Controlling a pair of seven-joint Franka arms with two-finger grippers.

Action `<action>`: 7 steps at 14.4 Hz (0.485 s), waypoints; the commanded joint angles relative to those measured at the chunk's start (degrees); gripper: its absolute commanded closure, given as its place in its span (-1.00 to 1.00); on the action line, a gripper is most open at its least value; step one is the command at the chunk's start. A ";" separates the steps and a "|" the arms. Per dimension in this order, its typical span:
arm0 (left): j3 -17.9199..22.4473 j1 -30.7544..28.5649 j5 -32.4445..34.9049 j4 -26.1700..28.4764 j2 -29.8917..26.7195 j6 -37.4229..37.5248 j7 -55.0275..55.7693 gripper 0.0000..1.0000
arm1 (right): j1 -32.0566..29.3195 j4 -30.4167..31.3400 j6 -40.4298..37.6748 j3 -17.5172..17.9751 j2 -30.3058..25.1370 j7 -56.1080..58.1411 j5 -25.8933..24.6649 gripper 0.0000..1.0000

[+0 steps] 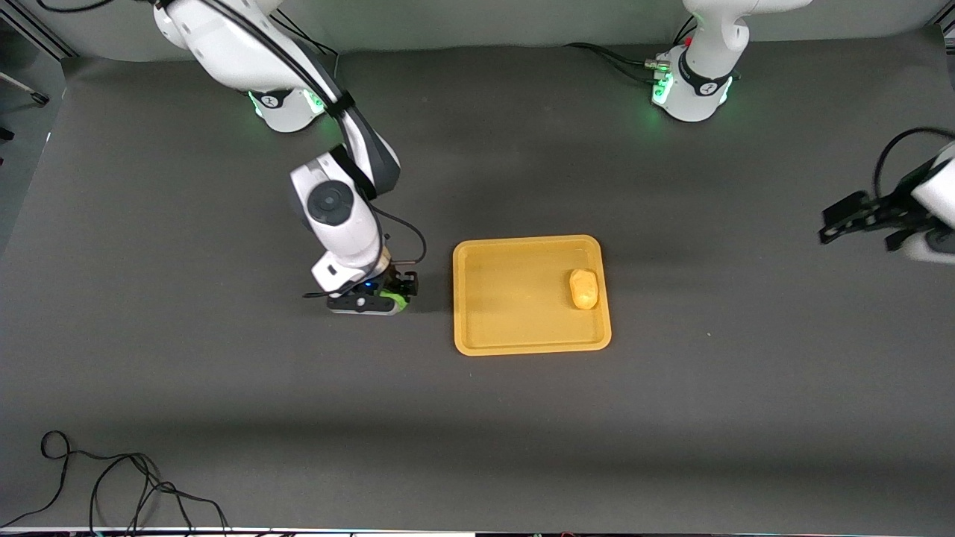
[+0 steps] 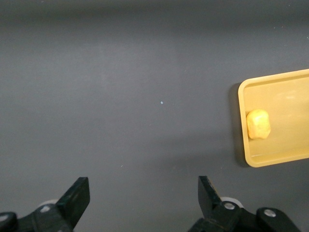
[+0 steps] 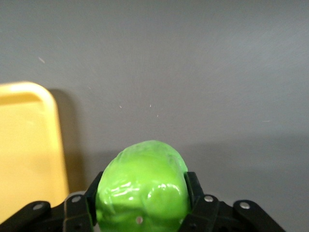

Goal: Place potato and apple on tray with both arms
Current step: 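Lift the green apple with the right gripper and move it over the tray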

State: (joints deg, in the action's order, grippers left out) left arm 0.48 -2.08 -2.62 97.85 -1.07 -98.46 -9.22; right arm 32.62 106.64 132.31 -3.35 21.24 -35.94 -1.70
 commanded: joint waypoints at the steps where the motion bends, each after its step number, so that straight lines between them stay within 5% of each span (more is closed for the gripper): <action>1: -0.83 0.24 4.18 1.73 -1.31 1.78 -0.44 -0.99 | 0.34 -13.07 -16.24 -0.08 -1.91 0.79 0.11 -0.07; 7: -1.27 1.03 5.69 1.38 -0.16 2.31 -1.41 -0.99 | 10.16 -35.33 -26.05 0.54 9.59 -10.17 1.79 -0.07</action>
State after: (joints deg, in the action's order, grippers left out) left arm -0.93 -1.63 2.15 99.25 -0.98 -97.18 -9.62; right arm 38.19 81.32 108.82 -2.34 22.33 -40.67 -0.26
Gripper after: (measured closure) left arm 0.000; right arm 0.304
